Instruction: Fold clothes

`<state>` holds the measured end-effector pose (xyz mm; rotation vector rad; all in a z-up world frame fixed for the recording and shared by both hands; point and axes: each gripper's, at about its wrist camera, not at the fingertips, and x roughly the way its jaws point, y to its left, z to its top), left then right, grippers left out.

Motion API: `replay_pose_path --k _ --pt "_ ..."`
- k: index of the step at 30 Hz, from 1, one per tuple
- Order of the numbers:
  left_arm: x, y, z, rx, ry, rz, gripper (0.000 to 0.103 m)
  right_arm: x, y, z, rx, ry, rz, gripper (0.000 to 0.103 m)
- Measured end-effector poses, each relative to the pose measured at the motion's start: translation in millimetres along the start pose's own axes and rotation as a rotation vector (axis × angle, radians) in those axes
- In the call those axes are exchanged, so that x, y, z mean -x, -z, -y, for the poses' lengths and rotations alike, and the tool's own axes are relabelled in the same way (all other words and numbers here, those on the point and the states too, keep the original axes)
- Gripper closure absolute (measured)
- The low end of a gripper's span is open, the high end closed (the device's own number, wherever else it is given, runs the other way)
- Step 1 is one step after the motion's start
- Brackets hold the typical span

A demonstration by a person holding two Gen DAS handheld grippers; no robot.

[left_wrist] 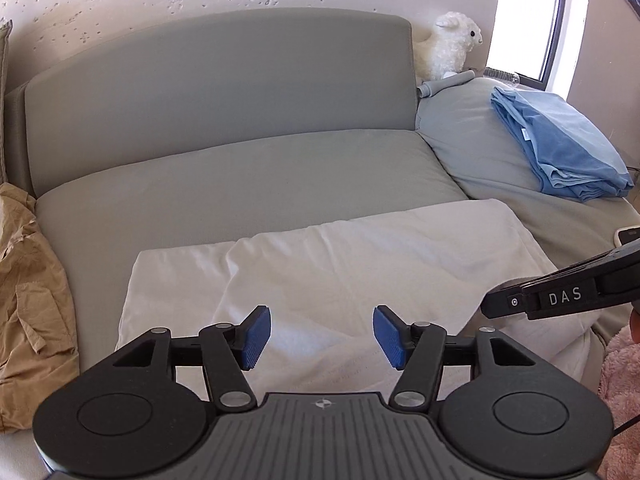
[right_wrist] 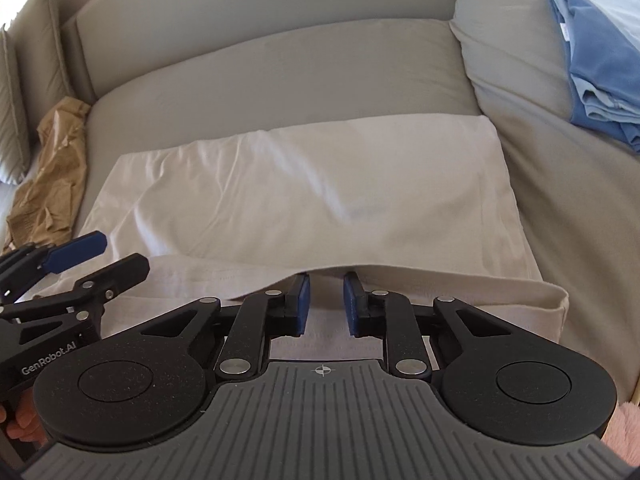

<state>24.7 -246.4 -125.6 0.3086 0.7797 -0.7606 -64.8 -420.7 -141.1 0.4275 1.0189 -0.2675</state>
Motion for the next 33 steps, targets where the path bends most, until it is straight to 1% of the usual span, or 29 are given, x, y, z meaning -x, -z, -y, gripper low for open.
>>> replay_pose_path --k 1,3,6,9,13,15,18,19,20,21,23,24,25,26,28,29,30,32,33 --pt "-6.8 -3.8 -1.7 0.0 0.004 -0.028 0.048 -3.3 -3.8 -0.1 -0.001 -0.007 -0.008 0.079" --pt "-17.3 -8.5 -5.4 0.005 0.029 -0.09 0.052 -15.0 -12.8 -0.6 -0.007 -0.02 -0.067 0.078" --pt "-25.0 -8.9 -8.9 0.009 0.061 -0.149 0.06 -27.4 -21.4 -4.3 0.002 -0.048 -0.154 0.077" --pt "-24.7 -2.5 -10.2 -0.003 0.101 -0.202 0.069 -30.2 -22.8 -11.0 0.02 -0.049 -0.233 0.077" --pt "-3.5 12.7 -7.0 -0.067 0.17 -0.246 0.071 -20.6 -17.2 -16.2 0.015 -0.083 -0.35 0.077" --pt "9.0 21.6 -5.4 -0.1 0.209 -0.282 0.07 -12.5 -11.6 -18.9 0.02 -0.106 -0.412 0.077" --pt "23.8 35.6 -3.9 -0.161 0.227 -0.34 0.07 2.2 6.1 -22.4 0.05 -0.144 -0.474 0.076" --pt "31.1 40.7 -4.5 -0.182 0.231 -0.356 0.07 8.1 14.4 -23.7 0.067 -0.152 -0.498 0.075" --pt "40.3 45.1 -7.0 -0.19 0.238 -0.366 0.07 13.8 19.0 -25.0 0.084 -0.149 -0.499 0.074" --pt "46.2 46.9 -10.1 -0.178 0.243 -0.367 0.07 24.5 25.5 -25.9 0.112 -0.132 -0.477 0.074" --pt "56.1 49.1 -15.6 -0.142 0.235 -0.348 0.067 41.8 31.0 -22.3 0.124 -0.11 -0.413 0.073" --pt "62.7 50.1 -19.1 -0.111 0.221 -0.325 0.062 48.7 30.6 -17.8 0.107 -0.101 -0.373 0.071" --pt "68.4 50.7 -21.9 -0.078 0.201 -0.299 0.06 55.5 29.9 -13.2 0.089 -0.092 -0.333 0.069" --pt "72.3 50.7 -22.4 -0.045 0.181 -0.267 0.06 62.2 29.3 -8.5 0.071 -0.082 -0.293 0.068" --pt "78.1 50.7 -19.7 0.016 0.164 -0.202 0.06 71.8 25.8 5.6 -0.02 -0.09 -0.187 0.068" --pt "80.2 51.3 -16.6 0.039 0.159 -0.17 0.061 76.5 24.1 12.8 -0.067 -0.095 -0.133 0.068" --pt "80.7 52.9 -9.7 0.048 0.167 -0.139 0.064 77.7 23.9 18.8 -0.106 -0.078 -0.091 0.068" --pt "80.4 56.2 6.4 0.057 0.205 -0.089 0.067 71.8 23.0 22.0 -0.128 -0.046 -0.059 0.067" --pt "80.2 56.5 13.7 0.058 0.22 -0.07 0.068 65.7 23.3 27.2 -0.167 -0.051 -0.06 0.067"
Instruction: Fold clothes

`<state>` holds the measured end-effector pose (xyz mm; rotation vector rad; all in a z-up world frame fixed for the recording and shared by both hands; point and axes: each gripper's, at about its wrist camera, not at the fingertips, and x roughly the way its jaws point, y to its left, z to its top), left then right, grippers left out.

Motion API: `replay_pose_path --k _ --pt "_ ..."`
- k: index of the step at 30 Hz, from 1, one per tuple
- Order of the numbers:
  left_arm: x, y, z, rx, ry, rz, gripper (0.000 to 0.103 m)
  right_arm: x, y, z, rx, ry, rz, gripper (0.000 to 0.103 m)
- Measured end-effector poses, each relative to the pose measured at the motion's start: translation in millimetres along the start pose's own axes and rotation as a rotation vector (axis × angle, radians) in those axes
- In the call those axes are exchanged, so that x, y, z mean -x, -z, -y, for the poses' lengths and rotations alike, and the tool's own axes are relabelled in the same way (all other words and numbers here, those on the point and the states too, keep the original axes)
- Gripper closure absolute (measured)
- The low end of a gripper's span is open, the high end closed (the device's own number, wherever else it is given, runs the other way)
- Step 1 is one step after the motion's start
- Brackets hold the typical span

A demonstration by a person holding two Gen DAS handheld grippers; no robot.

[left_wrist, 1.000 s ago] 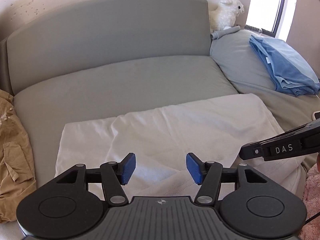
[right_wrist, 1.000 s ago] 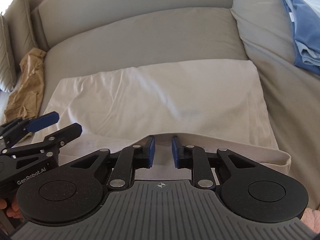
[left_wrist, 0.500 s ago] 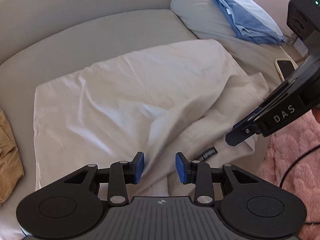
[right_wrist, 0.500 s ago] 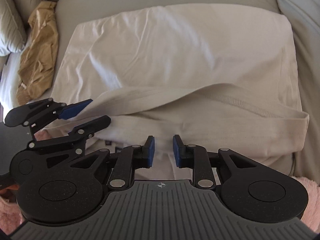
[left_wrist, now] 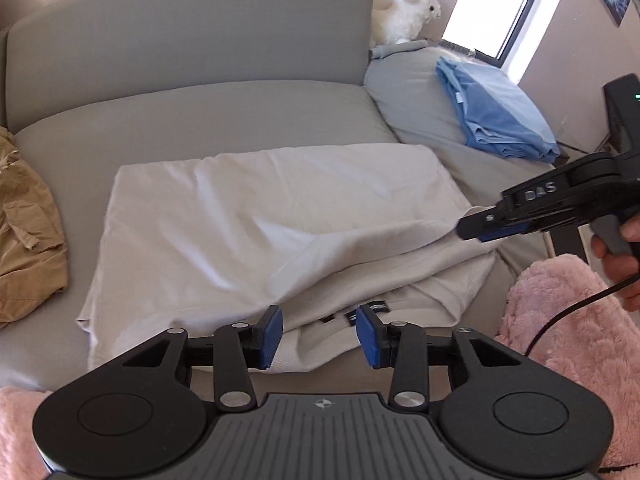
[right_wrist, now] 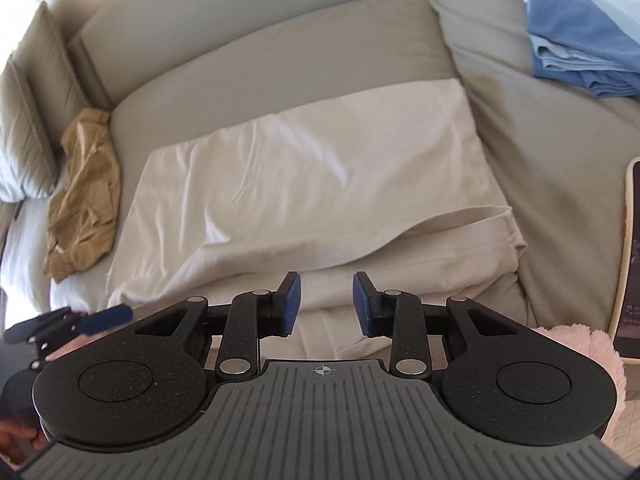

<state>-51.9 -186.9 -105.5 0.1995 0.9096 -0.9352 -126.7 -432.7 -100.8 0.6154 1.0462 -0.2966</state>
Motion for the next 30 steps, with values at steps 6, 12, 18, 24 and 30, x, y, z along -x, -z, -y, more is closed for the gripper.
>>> replay_pose_path --k 6,12,18,24,30 --pt "-15.0 1.4 38.6 -0.081 0.018 0.086 0.065 -23.1 -5.1 28.5 -0.237 -0.066 0.099 0.055" --pt "-35.0 -2.6 56.4 -0.163 0.014 0.096 0.065 -54.6 -8.3 33.8 -0.312 -0.129 0.088 0.053" --pt "-54.6 -6.4 69.3 -0.208 0.024 0.099 0.065 -52.2 -3.7 37.0 -0.306 -0.305 0.163 0.099" --pt "-65.8 -8.8 63.4 -0.162 -0.028 0.127 0.063 -32.2 1.8 47.8 -0.378 -0.387 0.222 0.1" --pt "-79.3 -6.0 69.0 -0.282 -0.096 0.133 0.063 -22.7 -0.4 46.2 -0.396 -0.44 0.223 0.099"
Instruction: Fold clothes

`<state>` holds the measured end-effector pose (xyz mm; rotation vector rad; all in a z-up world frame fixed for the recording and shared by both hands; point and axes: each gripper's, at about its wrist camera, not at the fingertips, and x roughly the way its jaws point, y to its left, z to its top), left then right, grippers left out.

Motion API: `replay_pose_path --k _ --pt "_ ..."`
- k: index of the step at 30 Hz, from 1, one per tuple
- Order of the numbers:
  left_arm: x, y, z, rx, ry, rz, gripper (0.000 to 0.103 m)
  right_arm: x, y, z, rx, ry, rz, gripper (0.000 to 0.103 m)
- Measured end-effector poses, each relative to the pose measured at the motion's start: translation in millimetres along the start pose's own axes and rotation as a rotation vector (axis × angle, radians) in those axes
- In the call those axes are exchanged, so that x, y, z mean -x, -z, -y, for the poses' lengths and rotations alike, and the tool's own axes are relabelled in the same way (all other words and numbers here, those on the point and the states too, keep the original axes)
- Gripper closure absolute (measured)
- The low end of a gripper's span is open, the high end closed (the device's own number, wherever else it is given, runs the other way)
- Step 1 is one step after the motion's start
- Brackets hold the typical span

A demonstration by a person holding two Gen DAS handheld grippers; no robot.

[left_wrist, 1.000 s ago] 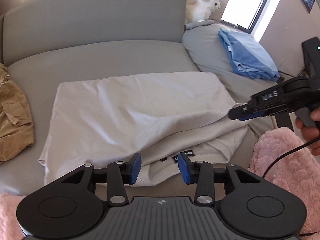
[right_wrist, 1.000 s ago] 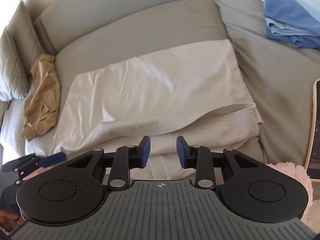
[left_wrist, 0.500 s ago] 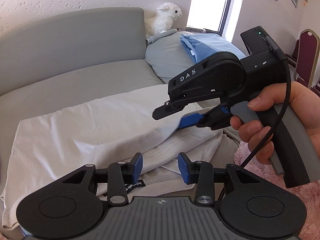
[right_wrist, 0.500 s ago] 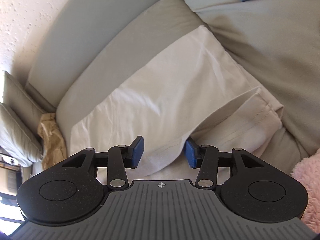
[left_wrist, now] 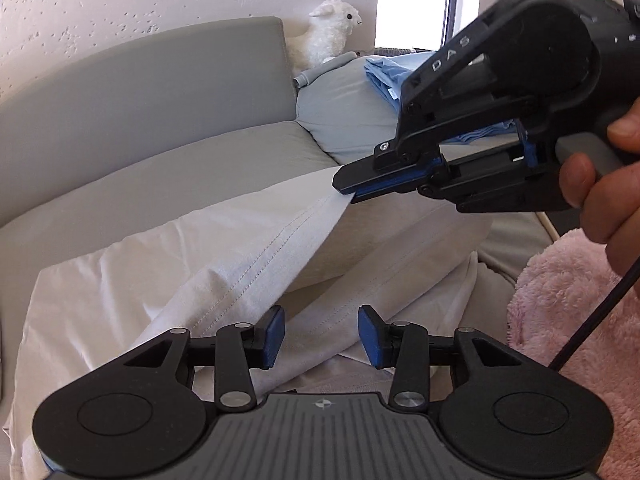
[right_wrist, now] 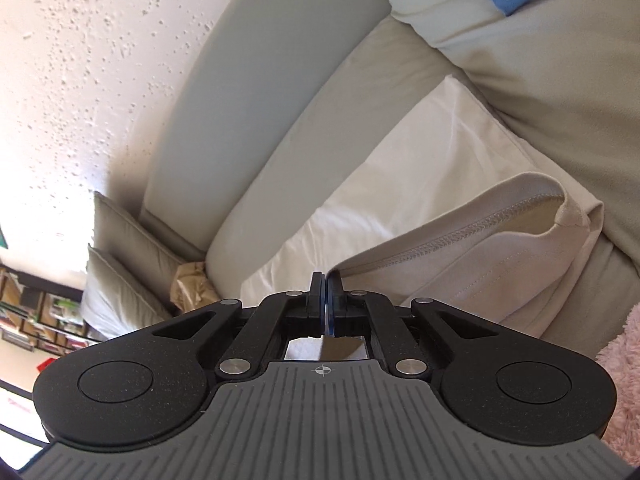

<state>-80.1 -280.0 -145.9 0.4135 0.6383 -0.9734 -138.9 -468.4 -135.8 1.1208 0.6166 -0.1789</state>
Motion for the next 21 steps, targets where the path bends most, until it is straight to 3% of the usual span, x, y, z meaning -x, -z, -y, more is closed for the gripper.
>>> replay_pose_path --k 2,6,8,14,17,19,21 --pt "-1.6 0.6 0.4 -0.018 -0.036 0.009 0.063 1.3 -0.1 -1.9 -0.004 -0.007 -0.001 0.099" --pt "0.6 2.1 -3.3 -0.043 -0.238 -0.013 0.062 7.7 0.6 -2.1 -0.004 -0.005 0.023 0.099" --pt "9.8 4.2 -16.6 0.002 -0.361 -0.064 0.061 11.6 0.2 -2.2 0.007 0.008 0.032 0.099" --pt "42.1 24.4 -74.9 0.187 -0.623 -0.25 0.057 24.1 5.9 -0.1 0.043 0.058 0.006 0.097" --pt "70.1 35.4 -113.0 0.386 -0.747 -0.271 0.057 24.3 11.0 1.2 0.075 0.141 -0.058 0.088" --pt "83.9 37.3 -127.7 0.46 -0.803 -0.257 0.058 27.2 15.5 -0.2 0.111 0.171 -0.082 0.078" --pt "92.2 38.7 -131.3 0.485 -0.773 -0.234 0.059 31.2 20.5 -3.0 0.156 0.201 -0.104 0.063"
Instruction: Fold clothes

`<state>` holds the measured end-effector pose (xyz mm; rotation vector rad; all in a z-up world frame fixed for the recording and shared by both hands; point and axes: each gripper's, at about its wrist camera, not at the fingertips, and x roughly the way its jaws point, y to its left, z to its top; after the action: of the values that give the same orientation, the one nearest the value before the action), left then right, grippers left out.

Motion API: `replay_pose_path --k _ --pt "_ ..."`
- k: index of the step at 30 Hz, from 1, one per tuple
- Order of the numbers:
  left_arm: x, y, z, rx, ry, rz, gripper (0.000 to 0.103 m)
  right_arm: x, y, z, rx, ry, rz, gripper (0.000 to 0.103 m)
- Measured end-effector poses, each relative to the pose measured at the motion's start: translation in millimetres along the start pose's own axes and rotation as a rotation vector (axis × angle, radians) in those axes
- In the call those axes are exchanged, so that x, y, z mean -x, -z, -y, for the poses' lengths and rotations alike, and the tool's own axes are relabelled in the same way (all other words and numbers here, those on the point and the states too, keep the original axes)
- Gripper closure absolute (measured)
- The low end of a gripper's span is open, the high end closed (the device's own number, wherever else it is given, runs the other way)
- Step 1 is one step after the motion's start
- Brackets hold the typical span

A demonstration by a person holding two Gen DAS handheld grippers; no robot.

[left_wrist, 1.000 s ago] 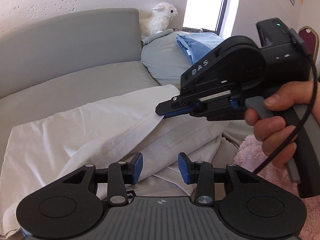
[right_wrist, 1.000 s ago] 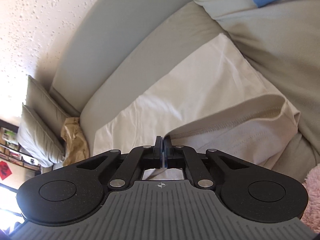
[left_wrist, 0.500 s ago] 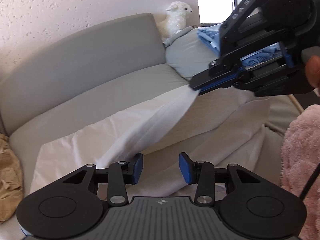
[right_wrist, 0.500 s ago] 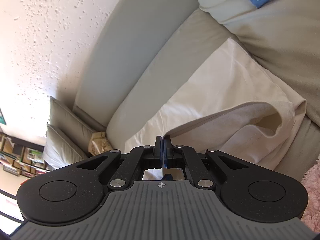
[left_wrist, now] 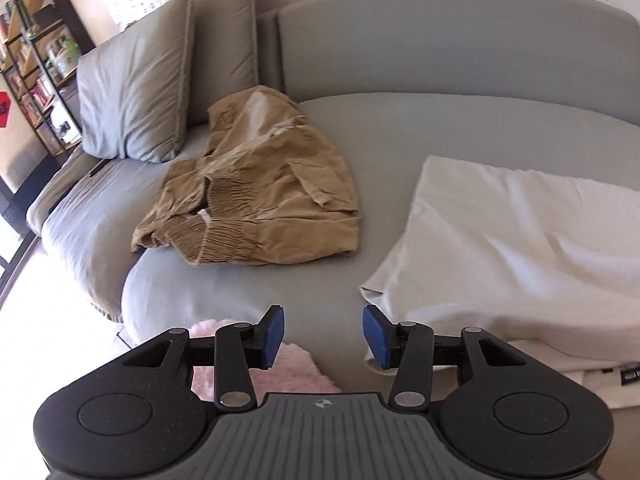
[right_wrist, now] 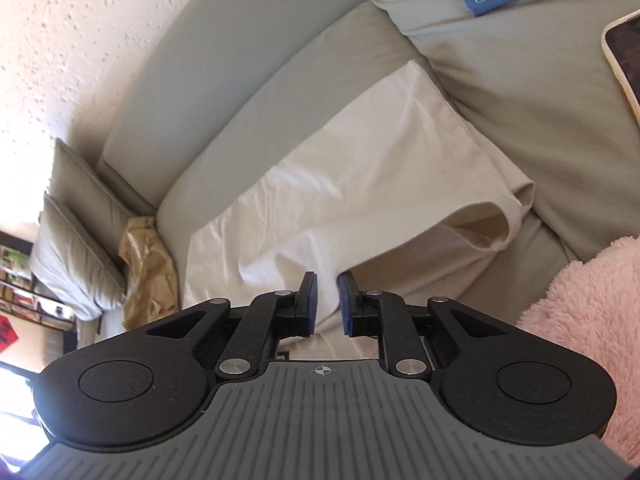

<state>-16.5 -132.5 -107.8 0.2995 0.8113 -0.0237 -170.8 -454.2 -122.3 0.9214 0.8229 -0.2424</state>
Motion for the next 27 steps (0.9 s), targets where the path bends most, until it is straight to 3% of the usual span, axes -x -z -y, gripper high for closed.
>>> replay_pose_path --k 5,7,10,14,17,22,27 --pt "25.5 15.1 21.3 -0.112 0.305 0.07 0.058 -4.6 6.9 -5.6 0.049 0.008 -0.04 0.059" --pt "31.7 19.6 35.2 -0.154 0.376 0.102 0.057 -9.7 9.9 -9.5 0.061 0.022 -0.05 0.059" --pt "35.4 26.0 43.9 -0.188 0.424 0.127 0.055 -12.4 15.1 -18.8 0.124 0.044 -0.046 0.059" --pt "26.0 29.1 40.3 -0.153 0.431 0.081 0.055 -2.0 10.5 -22.9 0.227 0.033 0.012 0.059" --pt "21.7 27.9 36.8 -0.116 0.405 0.068 0.054 14.2 -5.8 -14.0 0.278 0.008 0.114 0.057" --pt "15.0 29.1 40.0 -0.128 0.348 0.054 0.053 32.7 -45.4 17.9 0.361 -0.042 0.231 0.057" --pt "14.6 29.5 49.6 -0.149 0.284 0.049 0.051 33.9 -84.2 75.3 0.351 -0.081 0.263 0.057"
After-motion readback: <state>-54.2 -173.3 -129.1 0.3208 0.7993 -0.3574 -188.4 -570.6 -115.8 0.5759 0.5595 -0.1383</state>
